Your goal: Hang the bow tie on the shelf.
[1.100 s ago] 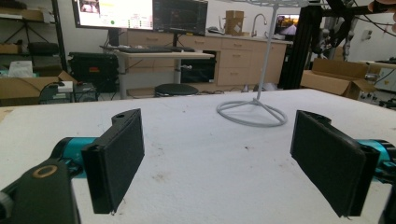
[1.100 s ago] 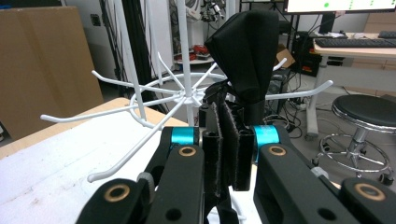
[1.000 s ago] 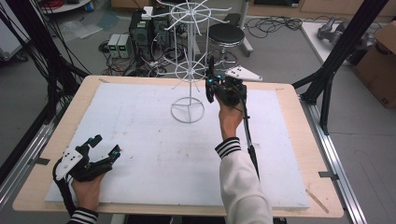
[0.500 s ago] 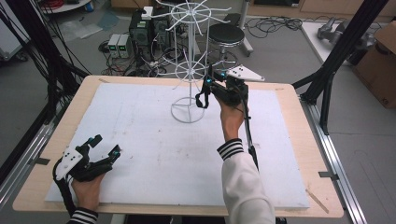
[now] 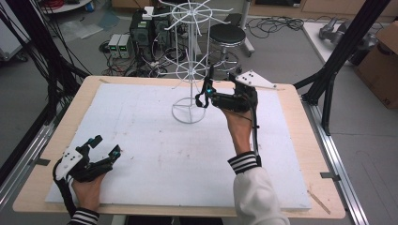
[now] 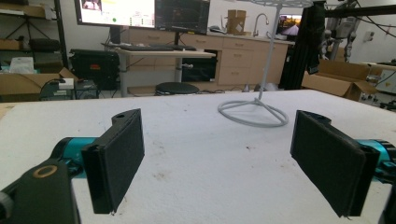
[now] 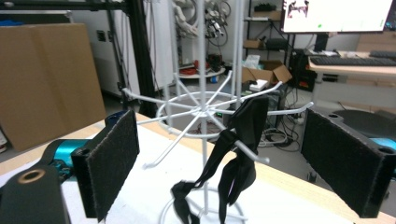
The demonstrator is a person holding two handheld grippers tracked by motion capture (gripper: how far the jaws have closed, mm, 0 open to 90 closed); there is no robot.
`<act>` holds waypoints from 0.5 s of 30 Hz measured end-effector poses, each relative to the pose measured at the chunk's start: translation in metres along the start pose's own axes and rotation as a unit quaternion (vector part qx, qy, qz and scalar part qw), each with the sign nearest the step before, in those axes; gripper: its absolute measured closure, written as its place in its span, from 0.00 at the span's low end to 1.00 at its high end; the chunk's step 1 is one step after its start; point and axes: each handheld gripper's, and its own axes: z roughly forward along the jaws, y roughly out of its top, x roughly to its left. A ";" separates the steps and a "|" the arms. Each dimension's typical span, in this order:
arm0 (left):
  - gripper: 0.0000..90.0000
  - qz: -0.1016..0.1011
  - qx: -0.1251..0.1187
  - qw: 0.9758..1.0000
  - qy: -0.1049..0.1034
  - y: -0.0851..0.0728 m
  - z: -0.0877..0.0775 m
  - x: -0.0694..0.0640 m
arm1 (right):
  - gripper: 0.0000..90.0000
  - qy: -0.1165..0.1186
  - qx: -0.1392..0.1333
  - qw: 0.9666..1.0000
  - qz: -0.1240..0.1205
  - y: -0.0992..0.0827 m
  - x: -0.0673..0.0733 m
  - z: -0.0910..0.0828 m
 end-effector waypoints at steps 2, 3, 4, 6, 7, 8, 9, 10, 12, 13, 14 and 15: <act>0.20 0.002 0.001 1.000 0.000 0.000 0.000 0.000 | 0.12 0.008 0.003 1.000 -0.010 -0.003 0.004 -0.011; 0.20 0.003 0.001 1.000 -0.001 0.000 0.000 0.000 | 0.12 0.012 0.006 1.000 -0.014 -0.005 0.006 -0.016; 0.20 0.003 0.000 1.000 -0.001 0.000 0.000 0.000 | 0.12 0.012 0.008 1.000 -0.016 -0.007 0.007 -0.021; 0.20 0.006 0.001 1.000 -0.002 0.000 0.000 -0.001 | 0.12 0.019 0.006 1.000 -0.016 -0.014 0.011 -0.032; 0.19 0.006 0.001 1.000 -0.002 0.000 0.000 -0.001 | 0.12 0.019 0.006 1.000 -0.014 -0.018 0.013 -0.038; 0.19 0.005 0.000 1.000 -0.003 0.000 0.000 -0.001 | 0.12 0.020 0.004 1.000 -0.016 -0.022 0.014 -0.044; 0.19 0.006 -0.001 1.000 -0.003 0.000 0.000 -0.001 | 0.12 0.021 0.005 1.000 -0.019 -0.026 0.016 -0.050; 0.19 0.006 0.000 1.000 -0.003 0.000 0.000 -0.001 | 0.12 0.020 0.004 1.000 -0.021 -0.031 0.017 -0.056; 0.19 0.007 -0.001 1.000 -0.003 0.000 0.000 -0.001 | 0.12 0.022 0.004 1.000 -0.018 -0.038 0.018 -0.064; 0.19 0.008 -0.001 1.000 -0.003 0.000 0.000 -0.001 | 0.12 0.020 0.003 1.000 -0.019 -0.043 0.018 -0.069; 0.19 0.008 -0.001 1.000 -0.003 0.000 0.000 -0.001 | 0.12 0.018 0.003 1.000 -0.019 -0.046 0.018 -0.071; 0.19 0.007 -0.002 1.000 -0.003 0.000 0.000 -0.001 | 0.12 0.016 0.006 1.000 -0.019 -0.050 0.018 -0.076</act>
